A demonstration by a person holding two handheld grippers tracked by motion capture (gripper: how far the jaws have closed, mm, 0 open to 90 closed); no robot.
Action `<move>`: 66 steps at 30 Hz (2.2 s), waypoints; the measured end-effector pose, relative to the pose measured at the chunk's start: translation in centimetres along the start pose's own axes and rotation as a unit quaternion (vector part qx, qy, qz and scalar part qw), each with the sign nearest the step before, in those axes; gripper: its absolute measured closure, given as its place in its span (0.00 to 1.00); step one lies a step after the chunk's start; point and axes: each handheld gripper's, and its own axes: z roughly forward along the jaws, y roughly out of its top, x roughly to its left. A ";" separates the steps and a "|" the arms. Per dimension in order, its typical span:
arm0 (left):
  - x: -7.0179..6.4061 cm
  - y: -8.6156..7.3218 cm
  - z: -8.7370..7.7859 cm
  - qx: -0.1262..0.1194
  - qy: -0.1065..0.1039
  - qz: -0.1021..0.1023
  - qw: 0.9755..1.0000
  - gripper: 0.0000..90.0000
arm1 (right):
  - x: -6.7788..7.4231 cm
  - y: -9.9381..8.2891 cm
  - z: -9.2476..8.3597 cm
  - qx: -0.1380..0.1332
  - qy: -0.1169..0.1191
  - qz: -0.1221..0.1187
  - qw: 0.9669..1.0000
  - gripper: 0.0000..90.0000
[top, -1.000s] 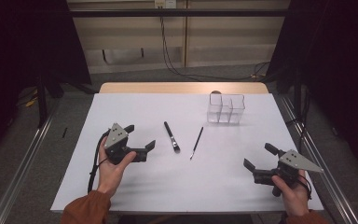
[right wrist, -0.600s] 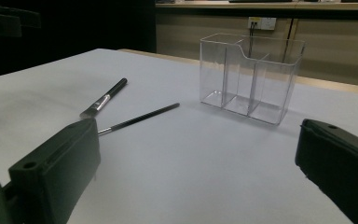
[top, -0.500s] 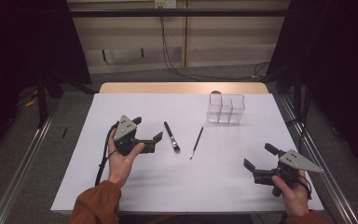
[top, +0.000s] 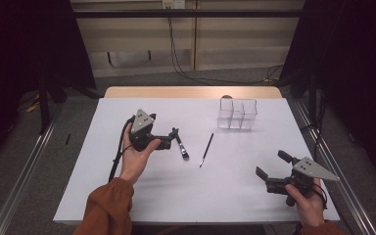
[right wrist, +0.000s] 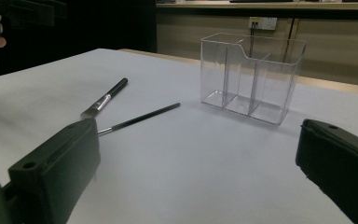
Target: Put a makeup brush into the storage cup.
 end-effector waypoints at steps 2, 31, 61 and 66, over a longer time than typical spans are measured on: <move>0.2 0.1 0.4 -0.005 0.006 -0.006 1.000 0.04 | 0.0 0.0 0.0 0.000 0.001 0.000 1.000 0.00; 1.9 1.5 3.5 0.107 0.020 -0.028 0.994 0.06 | 0.0 -0.1 0.1 0.006 0.006 -0.001 1.000 0.00; 1.3 2.2 6.6 0.339 0.008 -0.097 0.936 0.11 | 0.0 -0.1 0.1 0.012 0.015 -0.007 1.000 0.00; 1.2 1.7 7.4 0.378 0.020 -0.099 0.920 0.11 | 0.0 -0.1 0.1 0.012 0.017 -0.005 1.000 0.00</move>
